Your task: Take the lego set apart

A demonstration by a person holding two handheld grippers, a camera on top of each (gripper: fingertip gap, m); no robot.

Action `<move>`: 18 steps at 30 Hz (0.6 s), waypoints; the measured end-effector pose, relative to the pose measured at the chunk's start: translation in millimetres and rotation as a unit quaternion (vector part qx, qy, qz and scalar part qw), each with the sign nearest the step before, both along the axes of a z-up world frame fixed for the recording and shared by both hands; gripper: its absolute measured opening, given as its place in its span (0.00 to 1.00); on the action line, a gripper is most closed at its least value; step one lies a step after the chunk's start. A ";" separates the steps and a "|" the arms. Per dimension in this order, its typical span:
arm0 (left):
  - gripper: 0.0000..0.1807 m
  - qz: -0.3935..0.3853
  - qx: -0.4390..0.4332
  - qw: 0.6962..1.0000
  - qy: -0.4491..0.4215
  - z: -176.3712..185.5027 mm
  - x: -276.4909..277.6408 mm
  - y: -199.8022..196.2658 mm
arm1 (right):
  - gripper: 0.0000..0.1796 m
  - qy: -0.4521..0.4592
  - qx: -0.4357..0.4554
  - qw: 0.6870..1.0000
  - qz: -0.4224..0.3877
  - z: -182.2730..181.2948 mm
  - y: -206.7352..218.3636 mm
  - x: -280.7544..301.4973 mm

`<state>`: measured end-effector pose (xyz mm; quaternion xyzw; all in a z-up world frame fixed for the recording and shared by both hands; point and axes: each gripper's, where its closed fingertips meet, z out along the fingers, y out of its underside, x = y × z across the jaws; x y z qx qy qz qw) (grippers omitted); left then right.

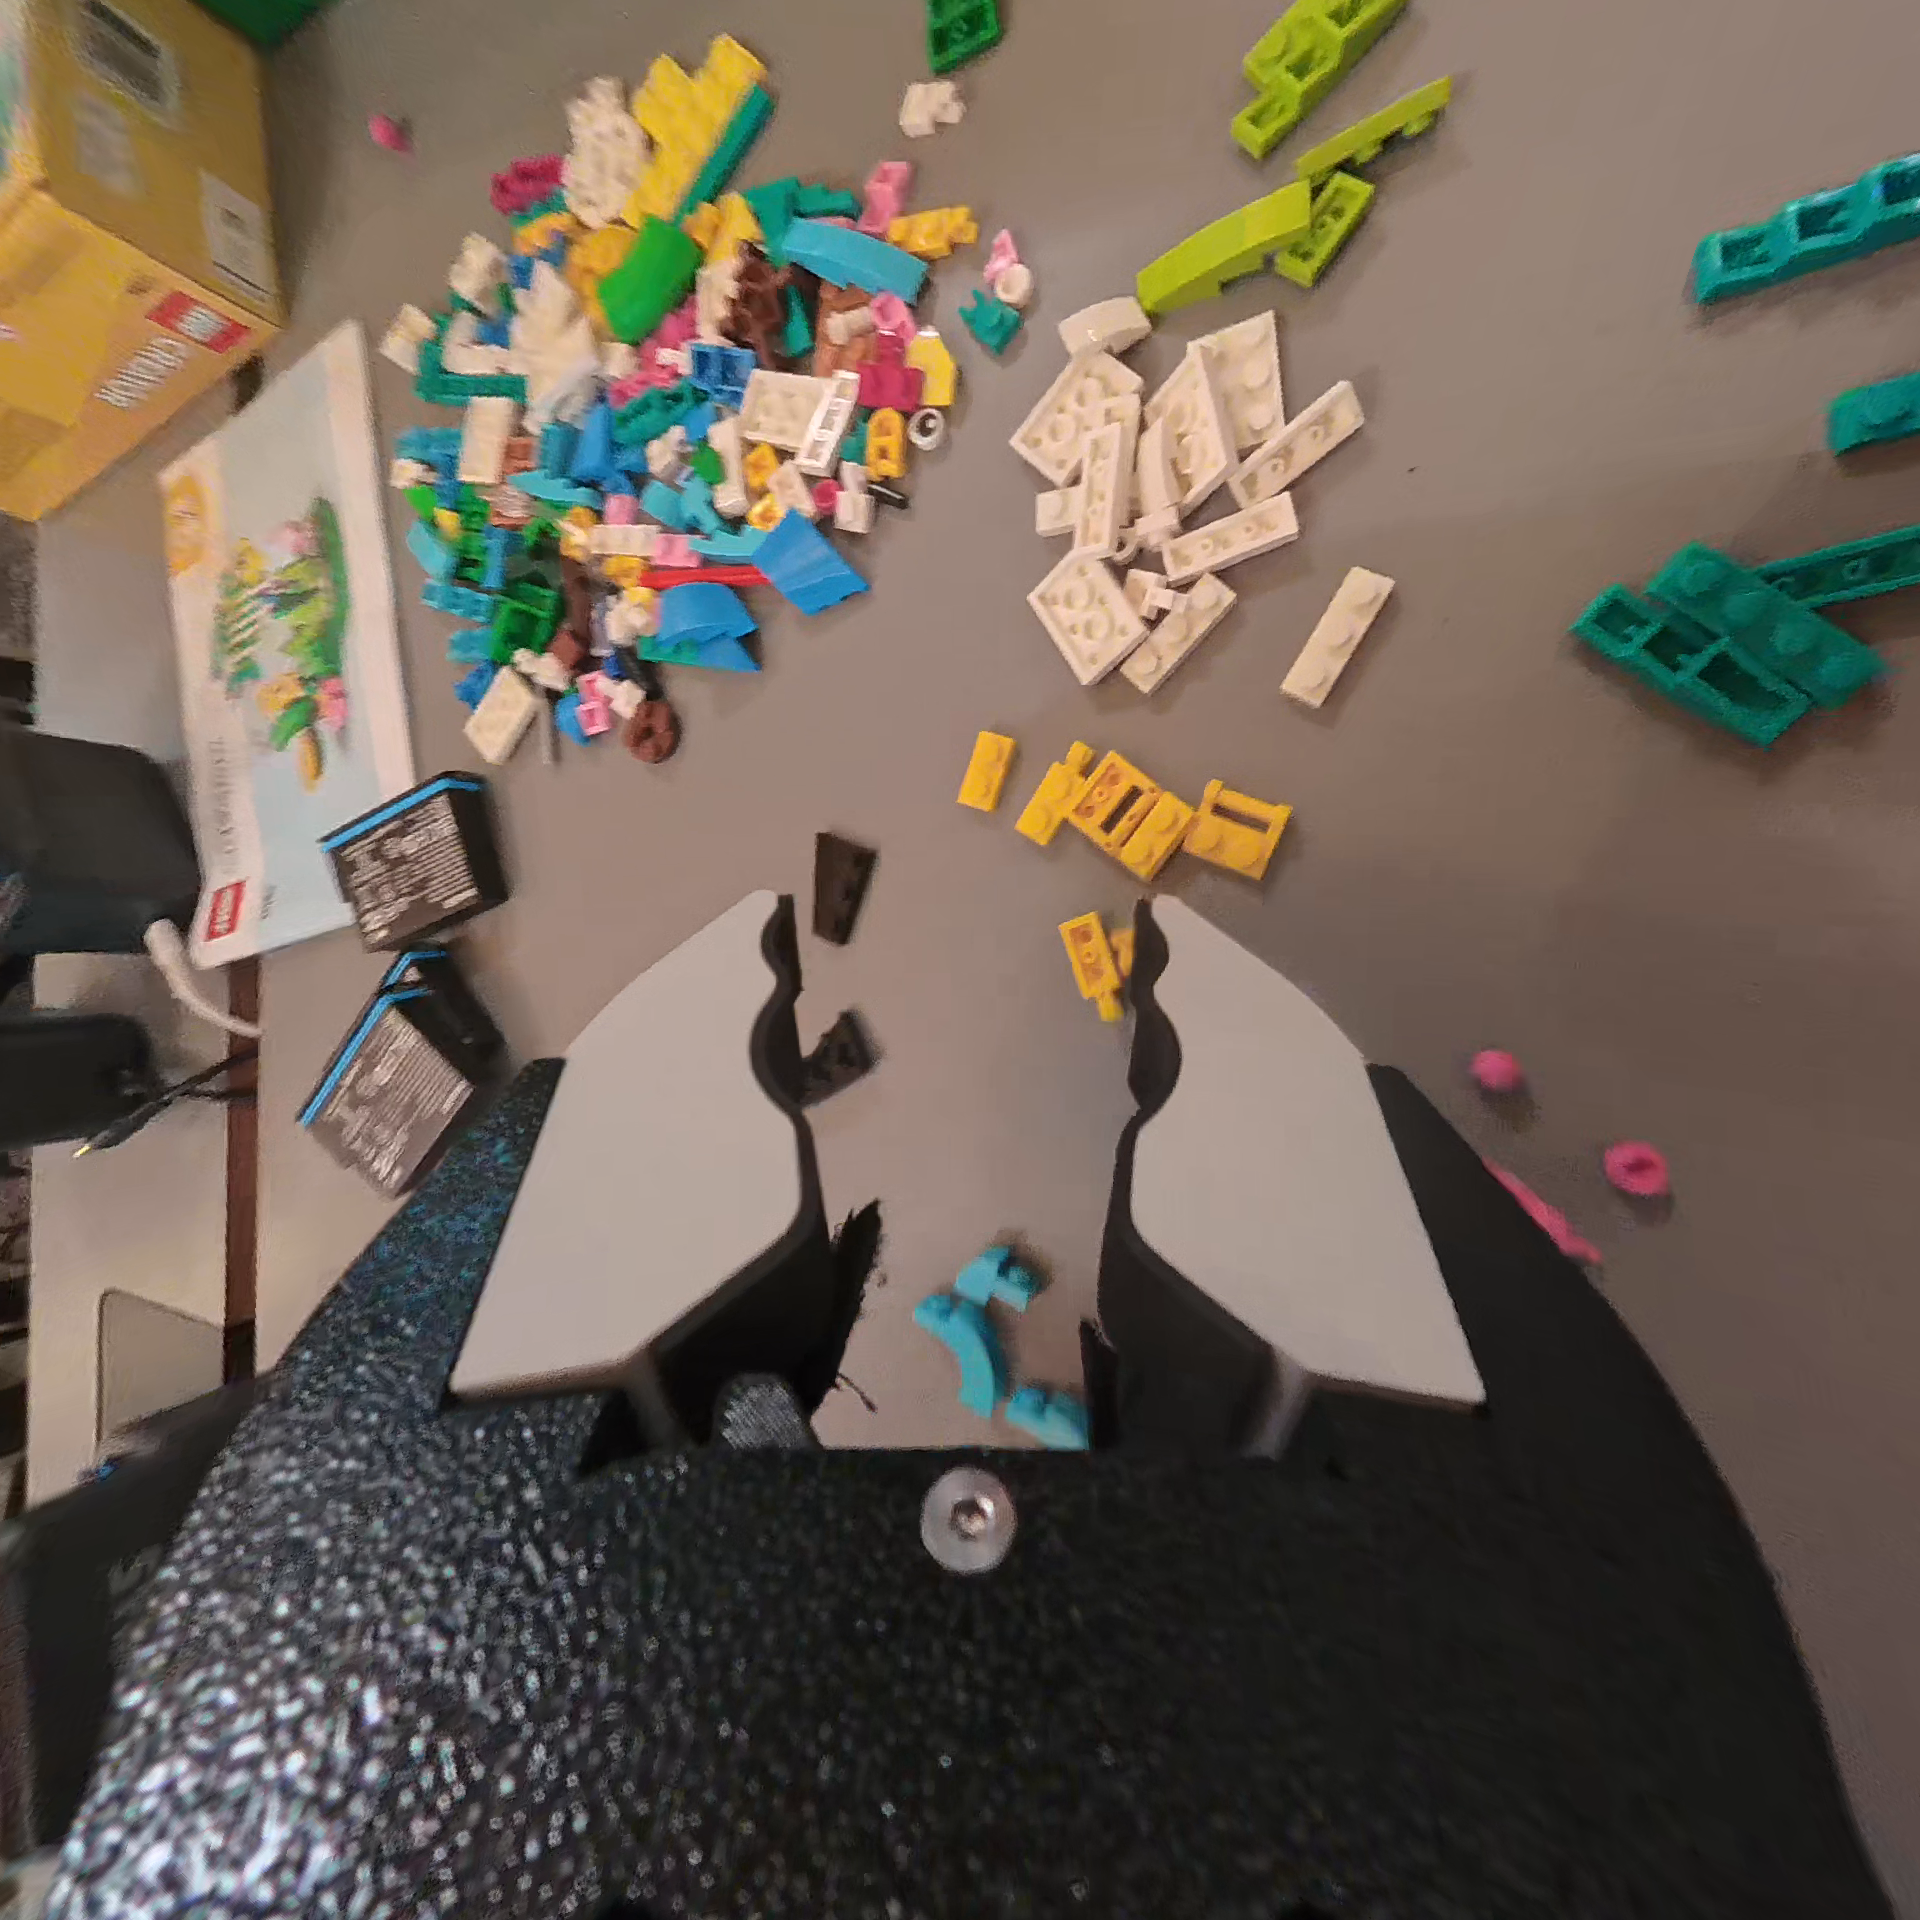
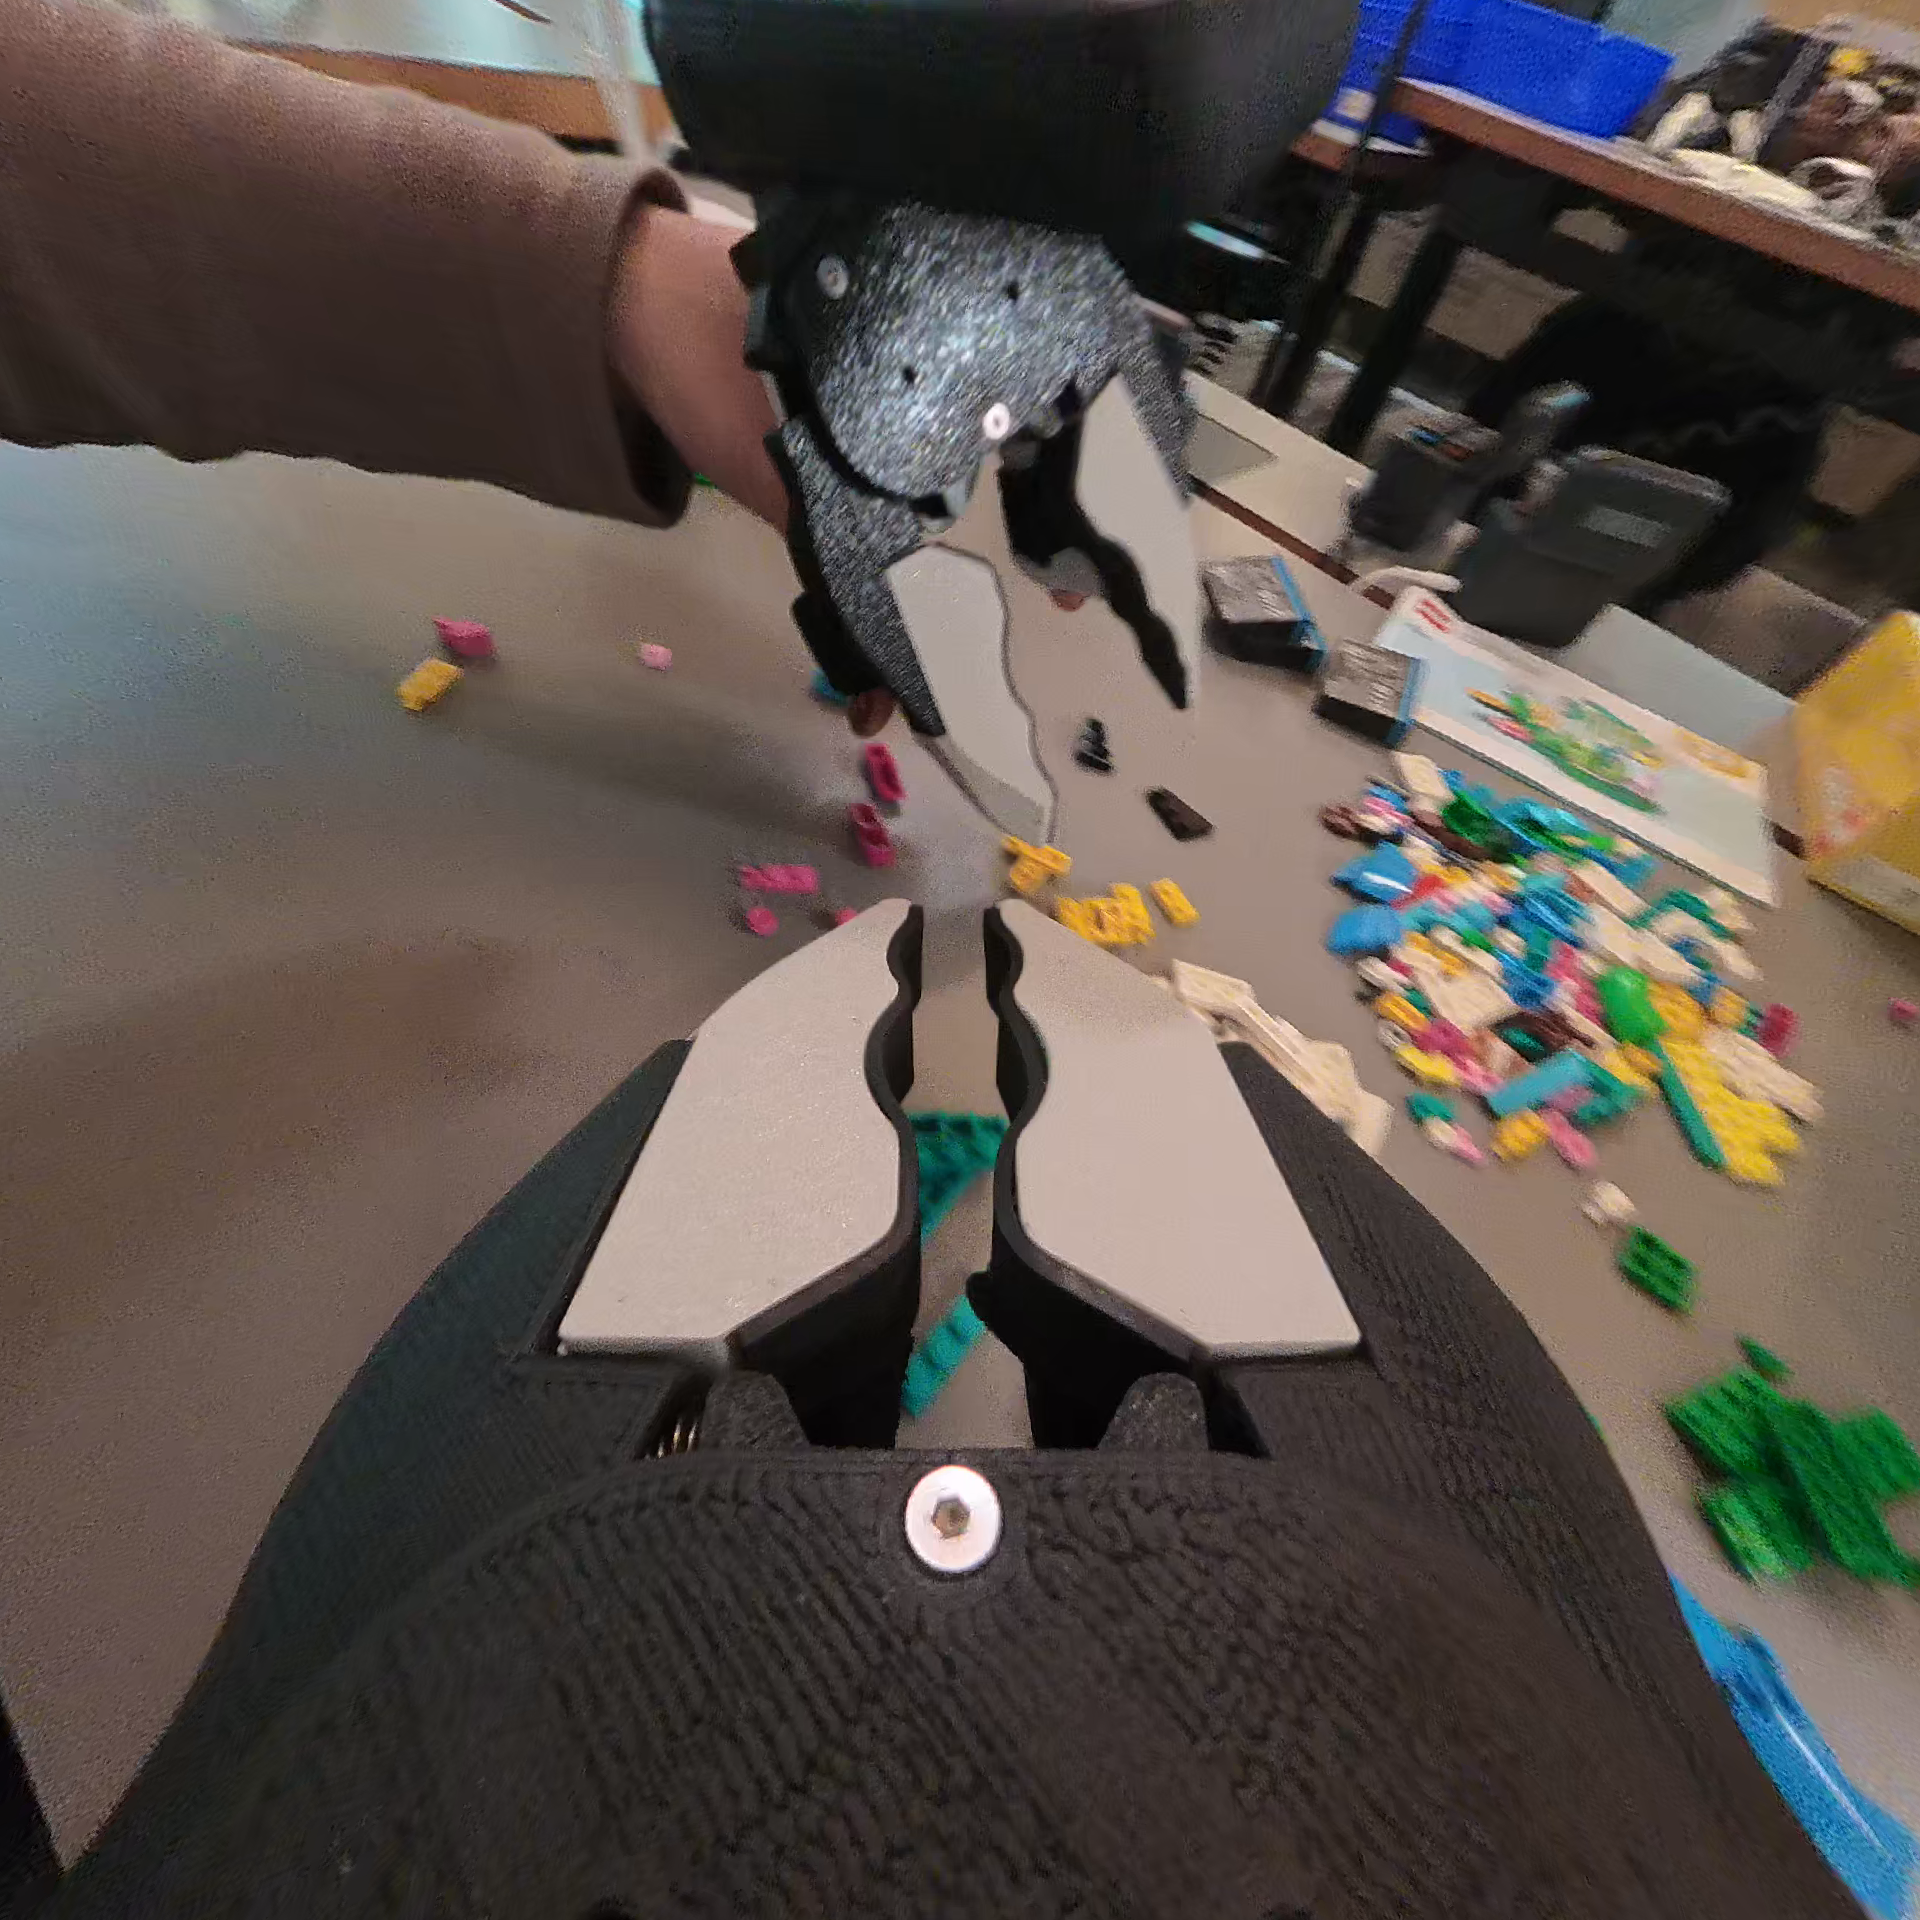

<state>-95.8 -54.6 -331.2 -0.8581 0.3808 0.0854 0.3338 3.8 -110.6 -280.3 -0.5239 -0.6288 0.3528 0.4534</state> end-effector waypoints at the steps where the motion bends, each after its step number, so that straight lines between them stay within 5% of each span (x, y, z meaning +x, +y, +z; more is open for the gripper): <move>1: 0.35 0.004 0.009 1.000 -0.013 8.3 -4.4 -7.4 | 0.06 0.000 -0.007 1.000 0.022 0.1 -9.0 -7.2; 7: 0.35 0.060 0.055 0.994 -0.075 43.8 -50.6 -101.8 | 0.09 -0.063 -0.047 0.981 0.180 -24.8 -101.1 -73.1; 12: 0.30 0.056 -0.044 0.993 -0.098 8.8 -56.6 -201.8 | 0.10 -0.168 -0.006 0.957 0.235 -66.5 -158.4 -107.2; 18: 0.25 0.066 -0.077 0.988 -0.116 -19.6 -57.7 -232.8 | 0.14 -0.210 0.007 0.954 0.214 -76.9 -172.6 -125.3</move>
